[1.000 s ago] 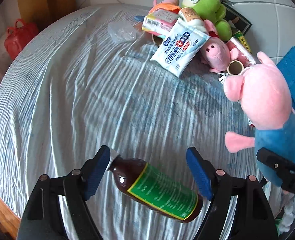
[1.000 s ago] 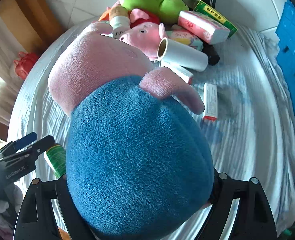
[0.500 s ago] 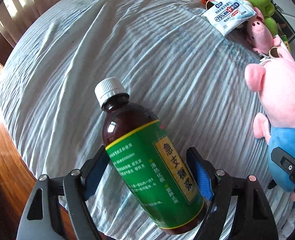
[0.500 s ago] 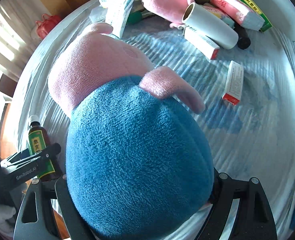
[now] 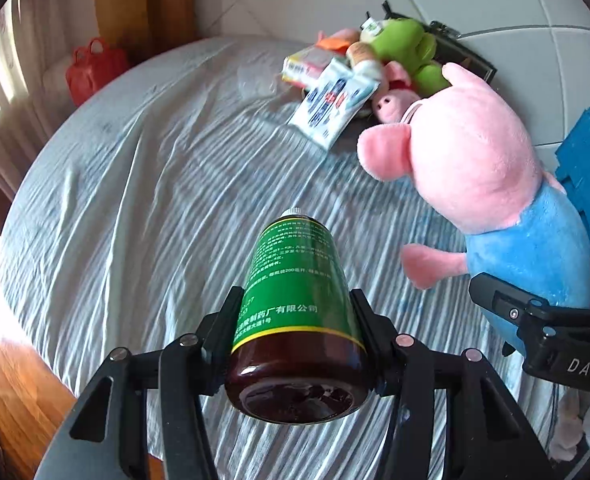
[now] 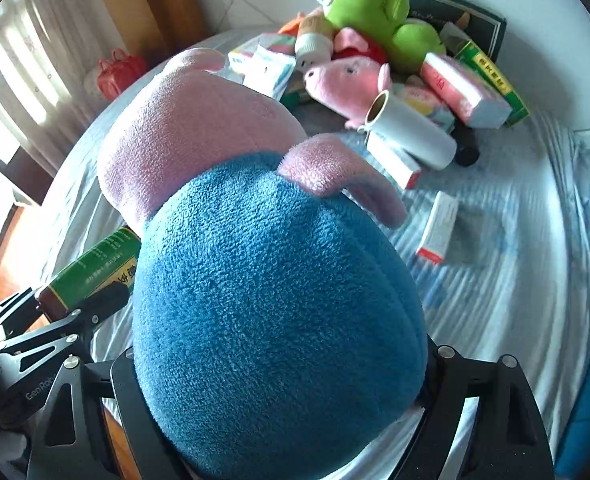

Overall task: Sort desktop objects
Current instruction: 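Lift the bottle with left tool while right tool lifts the pig plush, then carry the bottle and pig plush into the blue crate and release both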

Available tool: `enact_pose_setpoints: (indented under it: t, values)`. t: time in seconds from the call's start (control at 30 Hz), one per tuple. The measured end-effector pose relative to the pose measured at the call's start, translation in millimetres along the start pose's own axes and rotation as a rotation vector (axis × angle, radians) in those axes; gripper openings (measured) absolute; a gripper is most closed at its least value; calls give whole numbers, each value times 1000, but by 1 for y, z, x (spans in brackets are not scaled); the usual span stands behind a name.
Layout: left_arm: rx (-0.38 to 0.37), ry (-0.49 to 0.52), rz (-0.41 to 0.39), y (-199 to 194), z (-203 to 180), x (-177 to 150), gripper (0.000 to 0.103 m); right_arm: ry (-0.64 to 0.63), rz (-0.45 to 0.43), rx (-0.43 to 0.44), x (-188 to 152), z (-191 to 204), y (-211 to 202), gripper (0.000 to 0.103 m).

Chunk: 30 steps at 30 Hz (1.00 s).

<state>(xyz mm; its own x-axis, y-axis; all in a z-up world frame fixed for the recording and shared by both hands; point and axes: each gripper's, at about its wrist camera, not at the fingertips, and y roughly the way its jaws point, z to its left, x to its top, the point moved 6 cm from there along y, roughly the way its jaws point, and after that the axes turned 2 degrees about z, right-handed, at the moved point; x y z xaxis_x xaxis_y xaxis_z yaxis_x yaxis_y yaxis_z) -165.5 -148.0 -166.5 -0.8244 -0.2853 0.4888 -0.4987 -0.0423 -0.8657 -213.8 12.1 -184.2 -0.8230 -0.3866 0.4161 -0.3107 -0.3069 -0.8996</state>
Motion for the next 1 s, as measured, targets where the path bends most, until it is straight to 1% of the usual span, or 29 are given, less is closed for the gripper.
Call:
enact_pose_setpoints:
  t: [0.13,0.17,0.3,0.37,0.43,0.6,0.73,0.77,0.83,0.9,1.0]
  values:
    - [-43,63,-40,-11,-26,16,51,46,-79,-43,16,-25,-38,87]
    - [-51,83,-57,-16,-37,21,51,58,-95,-54,14,-30,-47,87]
    - [-100,172,-149,-37,-78,45,51,115,-176,-88,23,-54,-89,87]
    - [-136,216,-201,-55,-106,60,51,149,-223,-114,36,-72,-118,87]
    - [-178,261,-252,-75,-137,76,51,182,-279,-148,41,-93,-150,87]
    - [-292,385,-359,-121,-234,111,51,260,-402,-258,49,-151,-240,87]
    - [-406,478,-397,-154,-324,123,51,312,-467,-398,44,-207,-310,87]
    - [-446,506,-401,-163,-347,124,51,327,-477,-430,41,-223,-325,87]
    - [-500,556,-406,-179,-394,123,51,363,-491,-486,30,-259,-351,88]
    - [-544,599,-405,-191,-439,121,51,405,-491,-533,15,-298,-372,88]
    - [-584,663,-377,-197,-508,112,51,477,-456,-588,-8,-359,-389,88]
